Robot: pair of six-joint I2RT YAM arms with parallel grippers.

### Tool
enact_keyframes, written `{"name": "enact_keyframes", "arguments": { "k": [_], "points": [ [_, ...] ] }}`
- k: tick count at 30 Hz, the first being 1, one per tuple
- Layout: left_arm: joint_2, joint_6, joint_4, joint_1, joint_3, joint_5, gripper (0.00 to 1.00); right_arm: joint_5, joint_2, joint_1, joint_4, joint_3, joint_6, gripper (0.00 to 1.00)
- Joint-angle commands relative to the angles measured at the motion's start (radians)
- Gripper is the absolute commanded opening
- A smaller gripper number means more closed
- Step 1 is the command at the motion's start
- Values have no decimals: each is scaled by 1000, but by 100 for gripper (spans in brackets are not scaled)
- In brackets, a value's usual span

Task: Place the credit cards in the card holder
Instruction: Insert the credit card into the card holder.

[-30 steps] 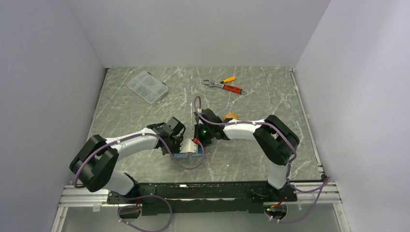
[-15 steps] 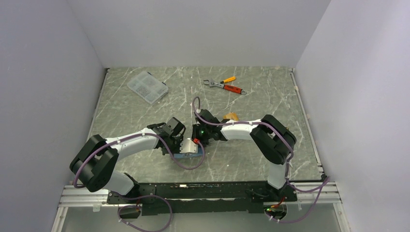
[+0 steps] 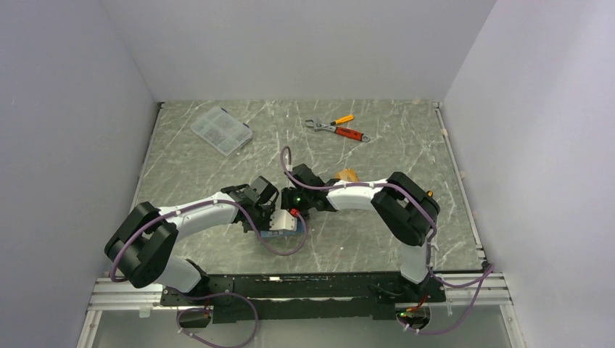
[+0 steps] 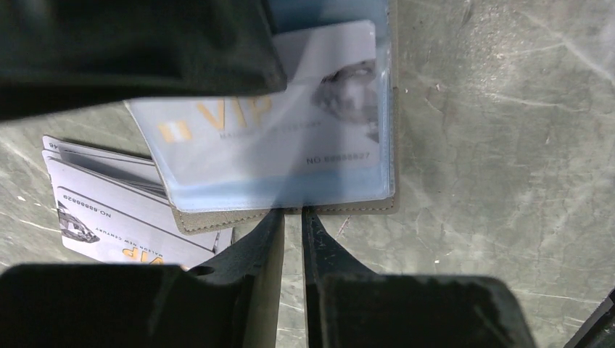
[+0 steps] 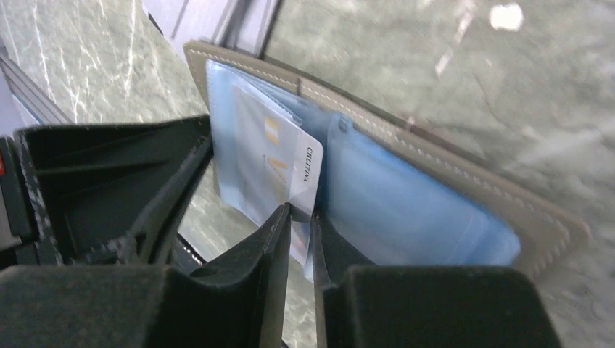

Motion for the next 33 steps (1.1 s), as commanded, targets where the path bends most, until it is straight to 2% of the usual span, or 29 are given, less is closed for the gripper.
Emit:
{"name": "enact_keyframes", "arguments": {
  "k": [1,4,9,18,25,33],
  "points": [
    [23,22,26,-10,-28,9,18,4,-63,-38,-95,-106,-45,21],
    [25,18,23,-49,-23,6,18,18,-118,-50,-111,-151,-45,22],
    [64,-3,36,-119,3,-4,18,42,-173,-51,-116,-202,-37,18],
    [71,1,42,-119,1,-20,17,-1,-68,-38,-119,-90,-77,18],
    [65,12,55,-119,-12,-34,17,-39,-8,-30,-124,-22,-95,24],
    [56,27,59,-98,-24,-42,17,-80,-94,-90,-168,-65,-123,44]
  ]
}}
